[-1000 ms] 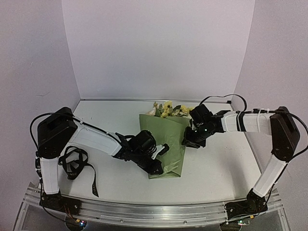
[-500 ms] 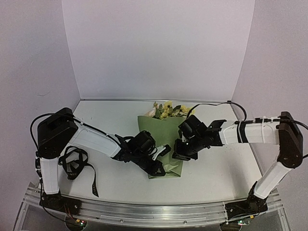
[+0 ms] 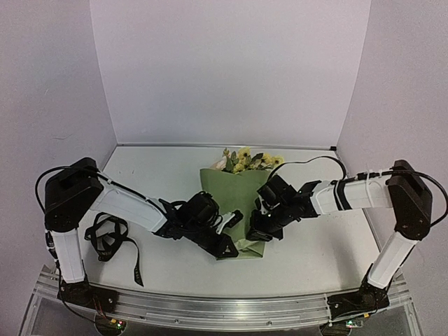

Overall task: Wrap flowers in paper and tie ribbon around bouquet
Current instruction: Press the fold line on the folded bouquet.

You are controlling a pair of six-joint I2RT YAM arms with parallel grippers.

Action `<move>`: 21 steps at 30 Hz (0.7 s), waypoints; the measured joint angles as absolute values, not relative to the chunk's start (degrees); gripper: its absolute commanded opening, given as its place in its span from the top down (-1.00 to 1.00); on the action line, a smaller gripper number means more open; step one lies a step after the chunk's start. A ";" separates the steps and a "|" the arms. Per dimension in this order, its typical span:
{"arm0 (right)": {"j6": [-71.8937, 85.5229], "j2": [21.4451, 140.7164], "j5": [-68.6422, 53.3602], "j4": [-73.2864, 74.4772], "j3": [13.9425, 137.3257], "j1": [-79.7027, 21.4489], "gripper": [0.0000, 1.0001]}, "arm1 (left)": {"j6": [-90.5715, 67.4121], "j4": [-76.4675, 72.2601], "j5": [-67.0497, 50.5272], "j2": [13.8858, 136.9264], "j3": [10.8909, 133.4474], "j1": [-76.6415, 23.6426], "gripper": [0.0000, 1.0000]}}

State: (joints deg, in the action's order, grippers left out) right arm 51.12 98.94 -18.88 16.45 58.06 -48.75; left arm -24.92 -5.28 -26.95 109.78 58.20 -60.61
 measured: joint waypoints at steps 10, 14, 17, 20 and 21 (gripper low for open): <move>49.61 96.89 -21.69 15.22 48.77 -46.65 0.86 | -30.42 1.89 -12.90 105.08 60.47 -59.48 0.98; 49.40 94.20 -22.69 14.96 48.58 -46.63 0.85 | -32.57 4.37 -8.06 107.69 61.49 -58.52 1.00; 49.06 92.61 -23.61 15.09 48.58 -46.63 0.85 | -33.30 4.62 -5.98 109.88 61.80 -58.33 1.00; 48.08 91.27 -24.41 16.21 48.58 -46.63 0.85 | -33.51 4.30 -5.75 110.97 62.40 -58.42 1.00; 47.69 90.85 -24.58 16.73 48.60 -46.63 0.84 | -33.49 4.11 -5.81 111.25 62.62 -58.50 1.00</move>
State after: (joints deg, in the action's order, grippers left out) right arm 47.69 90.85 -24.58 16.73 48.60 -46.63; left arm -33.49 4.11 -5.81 111.25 62.62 -58.50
